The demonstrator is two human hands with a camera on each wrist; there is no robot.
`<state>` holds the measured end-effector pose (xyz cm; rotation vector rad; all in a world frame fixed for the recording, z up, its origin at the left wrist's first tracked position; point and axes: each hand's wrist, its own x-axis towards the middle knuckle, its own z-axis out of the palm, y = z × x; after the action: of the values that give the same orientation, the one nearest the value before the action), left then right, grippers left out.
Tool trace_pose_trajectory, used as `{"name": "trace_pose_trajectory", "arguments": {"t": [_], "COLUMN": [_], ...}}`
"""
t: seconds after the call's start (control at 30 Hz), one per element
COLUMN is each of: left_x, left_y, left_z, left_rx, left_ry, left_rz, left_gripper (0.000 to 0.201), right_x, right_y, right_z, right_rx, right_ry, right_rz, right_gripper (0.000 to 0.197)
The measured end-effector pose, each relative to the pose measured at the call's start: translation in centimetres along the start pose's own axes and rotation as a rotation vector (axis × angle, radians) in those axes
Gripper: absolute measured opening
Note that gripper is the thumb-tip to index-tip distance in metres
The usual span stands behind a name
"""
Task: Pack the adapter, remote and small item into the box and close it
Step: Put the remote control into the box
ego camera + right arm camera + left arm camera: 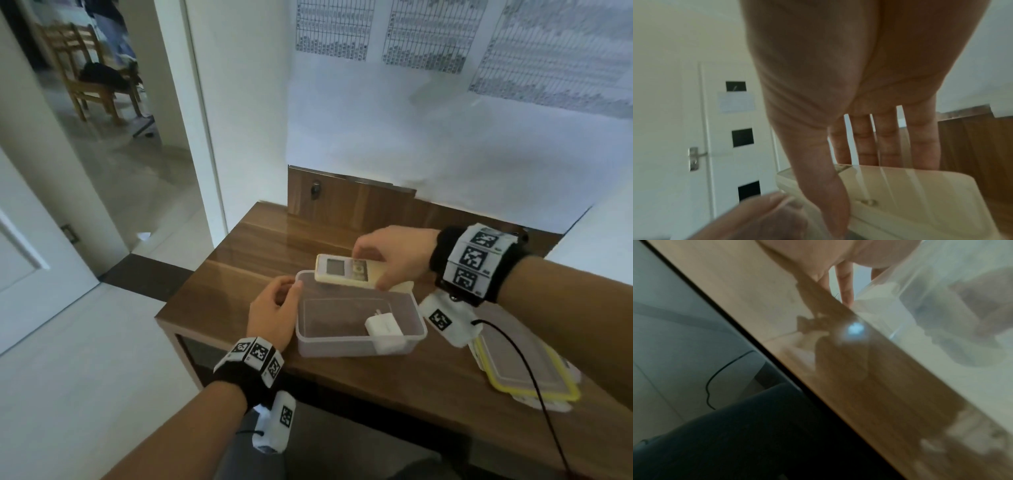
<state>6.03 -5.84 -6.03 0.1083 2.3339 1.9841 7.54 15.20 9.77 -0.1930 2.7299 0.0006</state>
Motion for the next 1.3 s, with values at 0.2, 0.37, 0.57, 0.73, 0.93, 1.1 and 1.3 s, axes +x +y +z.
{"name": "trace_pose_trajectory", "arguments": {"t": [0.2,0.37,0.57,0.73,0.93,1.1,1.3], "left_x": [0.0,0.2,0.2,0.2,0.1,0.2,0.2], "left_y": [0.0,-0.2,-0.2,-0.2,-0.3,-0.5,-0.5], "left_z": [-0.1,-0.1,-0.1,-0.2,-0.2,-0.1,-0.2], "left_rx": [0.005,0.035,0.034,0.014,0.017,0.016,0.003], "left_ry": [-0.010,-0.002,-0.021,-0.035,-0.023,-0.020,-0.016], "left_rz": [-0.005,0.017,0.028,0.035,0.036,0.015,0.016], "left_gripper": [0.020,0.018,0.016,0.016,0.015,0.016,0.017], "right_x": [0.7,1.9,2.0,1.8,1.3,1.7,6.0], "right_y": [-2.3,-3.3,-3.5,-3.3,-2.5,-1.0,-0.4], "right_z": [3.3,4.0,4.6,4.6,3.5,-0.9,-3.4], "right_rx": [-0.112,-0.189,-0.199,-0.198,-0.085,-0.007,-0.090], "right_ry": [-0.056,-0.024,-0.034,-0.032,0.015,0.141,0.127], "right_rz": [0.030,0.028,-0.009,-0.028,-0.034,0.018,0.082], "right_gripper": [0.051,0.044,0.044,0.044,0.043,0.032,0.038]}}
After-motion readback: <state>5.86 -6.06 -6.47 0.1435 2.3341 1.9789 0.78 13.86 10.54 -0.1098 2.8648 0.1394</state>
